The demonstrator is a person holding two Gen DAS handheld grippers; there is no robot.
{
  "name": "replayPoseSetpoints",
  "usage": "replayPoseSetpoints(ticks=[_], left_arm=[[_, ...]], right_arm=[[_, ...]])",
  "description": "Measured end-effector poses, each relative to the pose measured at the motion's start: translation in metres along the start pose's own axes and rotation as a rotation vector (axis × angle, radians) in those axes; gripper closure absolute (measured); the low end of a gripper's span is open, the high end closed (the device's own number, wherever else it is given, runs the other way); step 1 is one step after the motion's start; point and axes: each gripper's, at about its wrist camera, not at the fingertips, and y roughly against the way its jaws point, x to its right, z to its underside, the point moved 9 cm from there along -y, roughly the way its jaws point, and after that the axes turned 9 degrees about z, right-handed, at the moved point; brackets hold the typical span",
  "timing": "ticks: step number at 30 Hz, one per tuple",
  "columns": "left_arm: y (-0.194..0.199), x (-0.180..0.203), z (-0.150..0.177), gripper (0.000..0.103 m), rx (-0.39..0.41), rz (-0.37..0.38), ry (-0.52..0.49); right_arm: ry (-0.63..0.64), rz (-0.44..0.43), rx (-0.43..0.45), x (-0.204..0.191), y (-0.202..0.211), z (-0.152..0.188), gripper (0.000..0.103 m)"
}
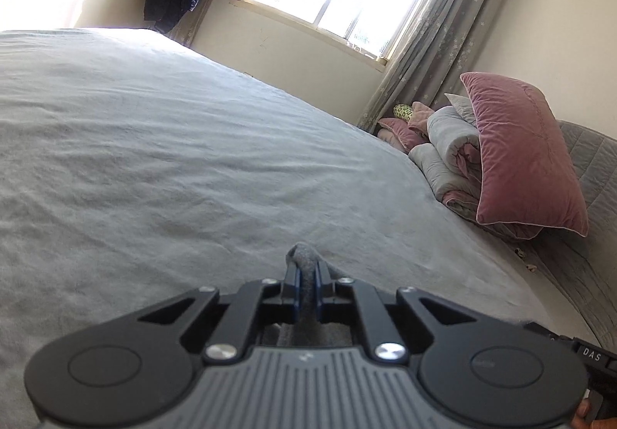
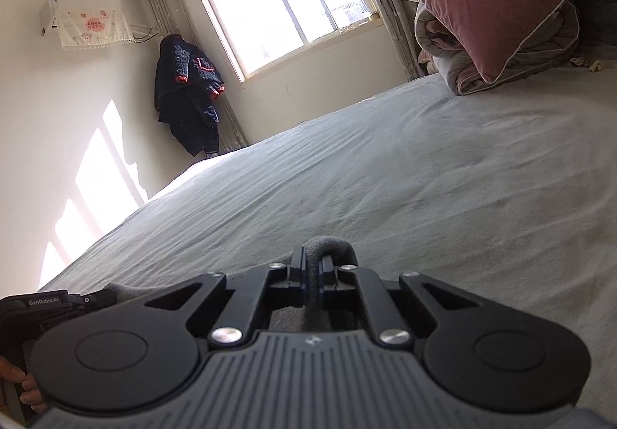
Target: Fold clothes
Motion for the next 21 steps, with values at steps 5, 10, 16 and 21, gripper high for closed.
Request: replayPoseSetpoints(ticks=[5, 10, 16, 21], left_arm=[[-0.022, -0.013, 0.015, 0.094, -0.049, -0.091, 0.000], [-0.018, -0.011, 0.015, 0.083, -0.057, -0.131, -0.023], [0.014, 0.011, -0.009, 0.046, 0.050, -0.147, -0.061], [0.014, 0.041, 0.001, 0.042, 0.036, -0.083, -0.135]], right_arm=[[0.087, 0.079, -0.121, 0.004, -0.034, 0.026, 0.096], [0.062, 0.083, -0.151, 0.009, -0.034, 0.027, 0.092], [0.091, 0.109, -0.071, -0.006, -0.001, 0.015, 0.057], [0.189, 0.075, -0.059, -0.039, 0.010, 0.018, 0.057]])
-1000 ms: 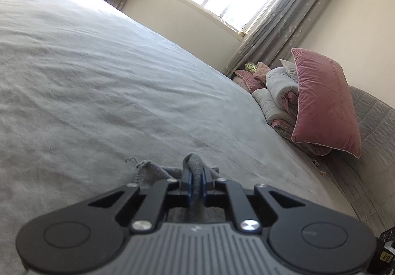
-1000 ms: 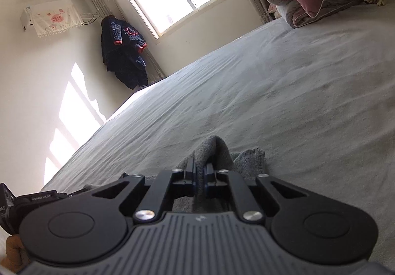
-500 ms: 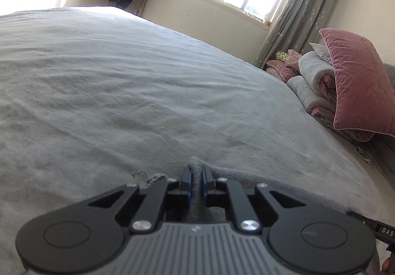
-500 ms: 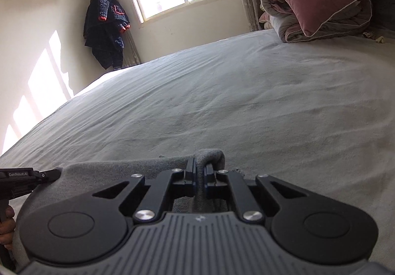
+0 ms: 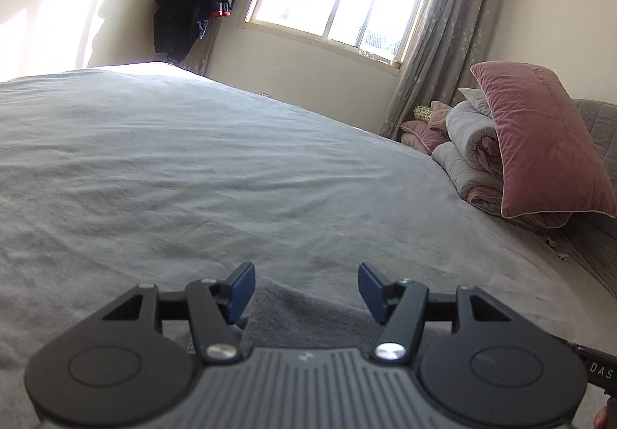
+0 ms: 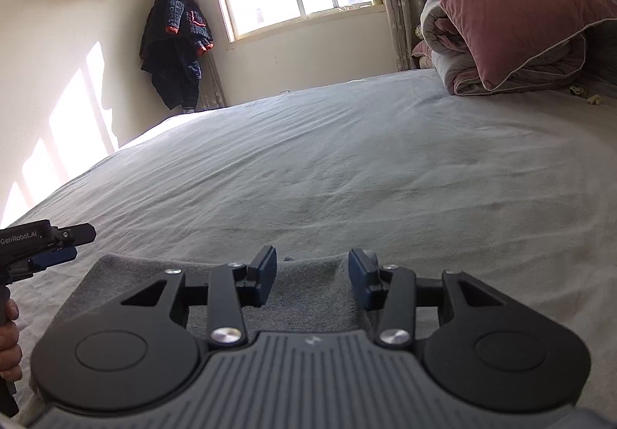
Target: Fold clothes
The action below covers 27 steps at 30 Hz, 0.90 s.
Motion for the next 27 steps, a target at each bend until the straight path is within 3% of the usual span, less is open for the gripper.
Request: replayPoseSetpoints(ticks=[3, 7, 13, 16, 21, 27], left_arm=[[-0.008, 0.009, 0.018, 0.042, -0.049, 0.006, -0.051], [-0.017, -0.006, 0.043, 0.041, -0.100, -0.020, -0.049], [-0.007, -0.011, 0.029, 0.040, -0.114, -0.047, 0.014], [0.002, -0.016, 0.026, 0.030, -0.132, -0.065, 0.043], [0.023, -0.035, 0.030, 0.025, -0.197, -0.079, 0.152], [0.055, -0.062, 0.040, 0.022, -0.274, -0.035, 0.349]], right_arm=[[0.071, -0.029, -0.014, -0.022, 0.000, 0.005, 0.057], [0.103, 0.001, -0.061, -0.023, -0.010, 0.020, 0.057], [0.037, 0.039, -0.097, 0.000, -0.006, 0.022, 0.057], [0.016, 0.035, -0.105, 0.002, 0.005, 0.015, 0.054], [-0.045, 0.027, -0.124, 0.010, 0.026, 0.009, 0.044], [-0.213, -0.025, -0.238, 0.030, 0.047, 0.023, 0.039]])
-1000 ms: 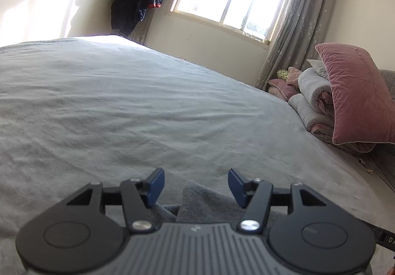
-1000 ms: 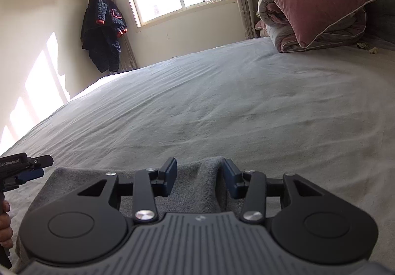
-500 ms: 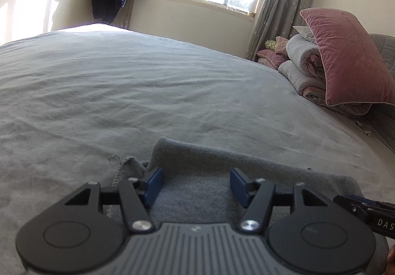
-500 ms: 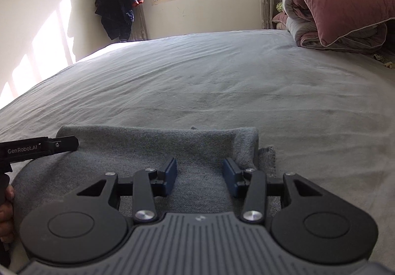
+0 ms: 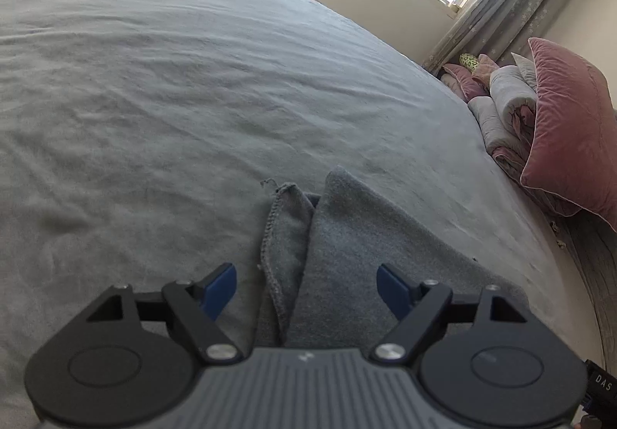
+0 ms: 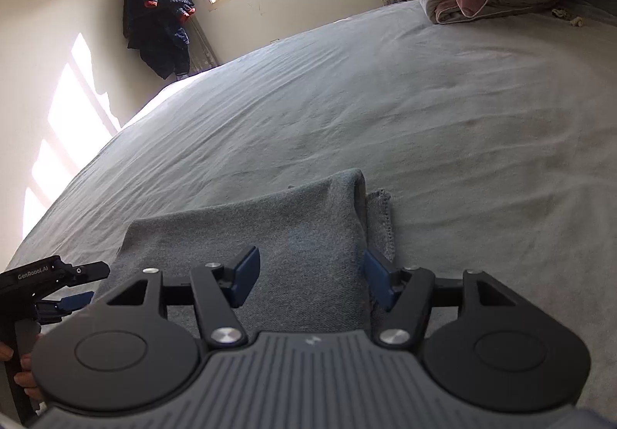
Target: Fold clothes
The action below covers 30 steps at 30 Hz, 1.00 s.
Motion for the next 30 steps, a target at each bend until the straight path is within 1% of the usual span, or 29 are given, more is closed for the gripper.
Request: replayPoseSetpoints(ticks=[3, 6, 9, 11, 13, 17, 19, 21, 22, 23, 24, 25, 27, 30], left_arm=[[0.012, -0.012, 0.006, 0.022, -0.029, 0.039, 0.088], [0.018, -0.017, 0.017, 0.022, -0.089, 0.118, 0.184], [0.017, -0.017, 0.031, 0.023, -0.130, 0.185, 0.247], [0.014, -0.015, 0.040, 0.023, -0.132, 0.210, 0.246], [0.012, -0.012, 0.045, 0.023, -0.119, 0.224, 0.218], [0.004, -0.005, 0.051, 0.025, -0.078, 0.268, 0.189], [0.000, -0.003, 0.051, 0.031, -0.054, 0.277, 0.189], [-0.005, 0.000, 0.052, 0.042, -0.035, 0.271, 0.183], [-0.007, 0.001, 0.053, 0.046, -0.028, 0.259, 0.173], [-0.009, 0.002, 0.053, 0.055, -0.021, 0.247, 0.162], [-0.011, 0.003, 0.054, 0.069, -0.014, 0.235, 0.152], [-0.012, 0.003, 0.054, 0.074, -0.008, 0.224, 0.150], [-0.013, 0.003, 0.051, 0.079, 0.001, 0.216, 0.181], [-0.008, 0.007, 0.048, 0.082, 0.002, 0.207, 0.218]], right_arm=[[-0.098, -0.040, -0.038, 0.011, 0.009, 0.008, 0.039], [-0.193, -0.089, -0.084, 0.020, 0.016, 0.016, 0.039], [-0.266, -0.119, -0.115, 0.027, 0.021, 0.024, 0.039], [-0.306, -0.138, -0.125, 0.030, 0.022, 0.030, 0.039], [-0.345, -0.161, -0.132, 0.033, 0.022, 0.036, 0.039], [-0.360, -0.218, -0.101, 0.028, 0.021, 0.042, 0.039], [-0.385, -0.248, -0.090, 0.025, 0.018, 0.041, 0.040], [-0.392, -0.258, -0.075, 0.022, 0.013, 0.041, 0.046], [-0.387, -0.254, -0.070, 0.020, 0.011, 0.042, 0.053], [-0.383, -0.250, -0.065, 0.019, 0.008, 0.043, 0.064], [-0.385, -0.246, -0.063, 0.018, 0.006, 0.043, 0.069], [-0.393, -0.243, -0.057, 0.018, 0.005, 0.043, 0.072], [-0.405, -0.235, -0.046, 0.017, 0.006, 0.041, 0.074], [-0.421, -0.221, -0.034, 0.015, 0.007, 0.038, 0.075]])
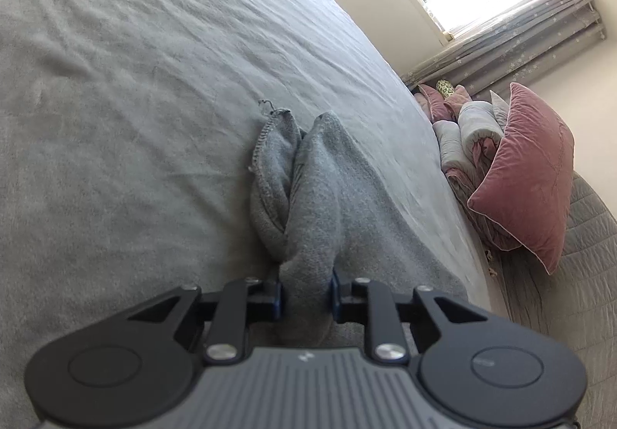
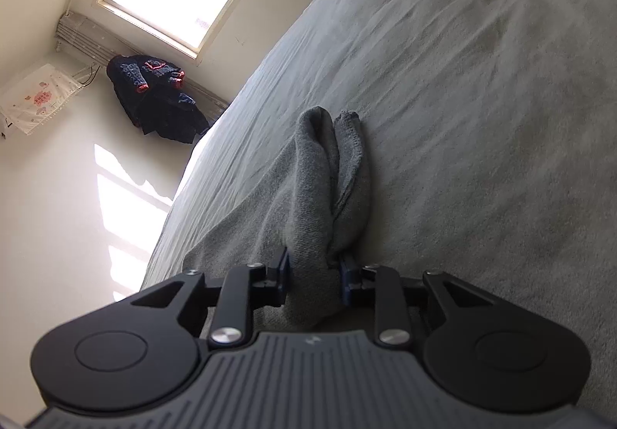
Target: Fold clothes
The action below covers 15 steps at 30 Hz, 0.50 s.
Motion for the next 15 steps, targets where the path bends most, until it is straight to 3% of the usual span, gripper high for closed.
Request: replayPoseSetpoints(ticks=[7, 15], left_arm=[[0.026, 0.014, 0.004, 0.085, -0.047, 0.024, 0.071], [0.075, 0.012, 0.036, 0.085, -0.138, 0.009, 0.027]], right_arm=[[-0.049, -0.042, -0.023, -0.007, 0.010, -0.005, 0.077], [-0.031, -0.023, -0.104, -0.002, 0.030, 0.011, 0.077]])
